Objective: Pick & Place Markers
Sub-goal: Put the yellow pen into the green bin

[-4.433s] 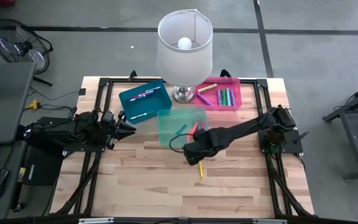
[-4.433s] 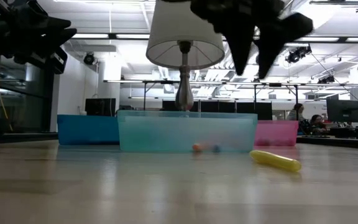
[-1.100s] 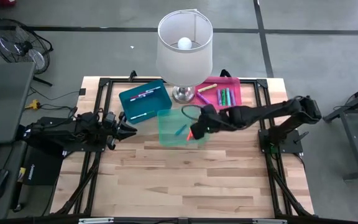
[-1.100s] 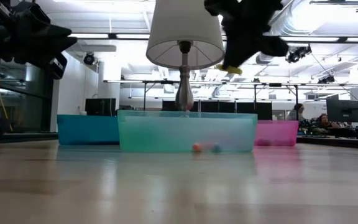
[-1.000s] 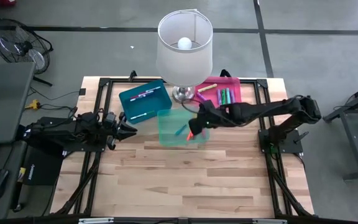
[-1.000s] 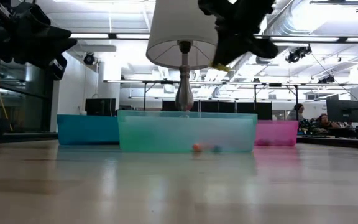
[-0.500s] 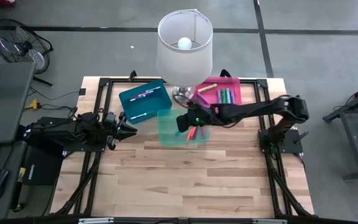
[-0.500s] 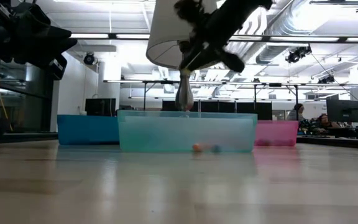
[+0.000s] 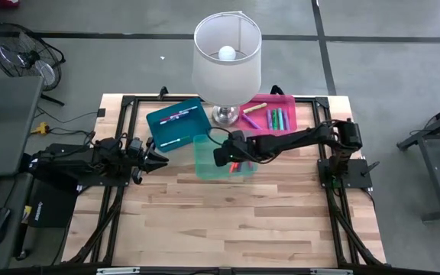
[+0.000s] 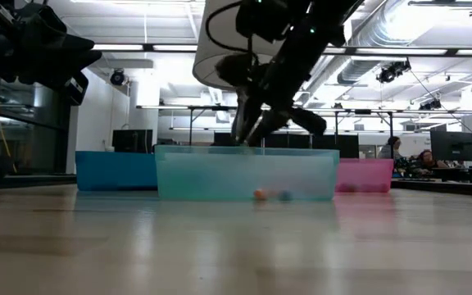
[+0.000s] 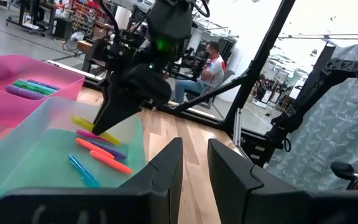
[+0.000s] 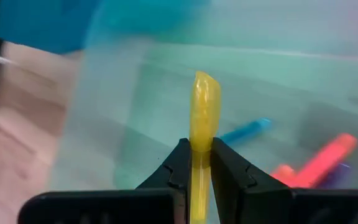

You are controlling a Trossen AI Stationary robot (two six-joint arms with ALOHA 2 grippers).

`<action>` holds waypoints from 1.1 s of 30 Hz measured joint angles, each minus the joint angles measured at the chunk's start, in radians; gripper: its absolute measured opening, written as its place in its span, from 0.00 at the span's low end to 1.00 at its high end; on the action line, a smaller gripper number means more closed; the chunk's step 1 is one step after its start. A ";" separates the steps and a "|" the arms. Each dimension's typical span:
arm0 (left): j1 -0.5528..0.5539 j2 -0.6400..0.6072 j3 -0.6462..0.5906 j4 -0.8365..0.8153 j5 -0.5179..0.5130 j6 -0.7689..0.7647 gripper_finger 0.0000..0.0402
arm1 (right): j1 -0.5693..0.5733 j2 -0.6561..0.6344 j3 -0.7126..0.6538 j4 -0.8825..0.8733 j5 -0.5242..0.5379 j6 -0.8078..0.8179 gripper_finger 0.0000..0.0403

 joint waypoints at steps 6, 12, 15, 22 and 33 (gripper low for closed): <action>0.000 0.000 0.000 0.000 0.000 0.000 0.18 | 0.000 -0.001 0.000 -0.150 -0.005 0.010 0.07; 0.000 0.000 0.000 0.000 0.000 0.000 0.18 | 0.005 -0.001 0.000 -0.240 0.016 0.010 0.08; 0.000 0.000 0.000 0.000 0.000 0.000 0.18 | 0.007 -0.001 0.000 -0.252 0.012 0.010 0.09; 0.000 0.000 0.000 0.000 0.000 0.000 0.18 | 0.007 -0.001 0.001 -0.290 -0.011 0.009 0.17; 0.000 0.000 0.000 0.000 0.000 0.000 0.18 | 0.014 -0.004 0.001 -0.411 -0.008 0.024 0.39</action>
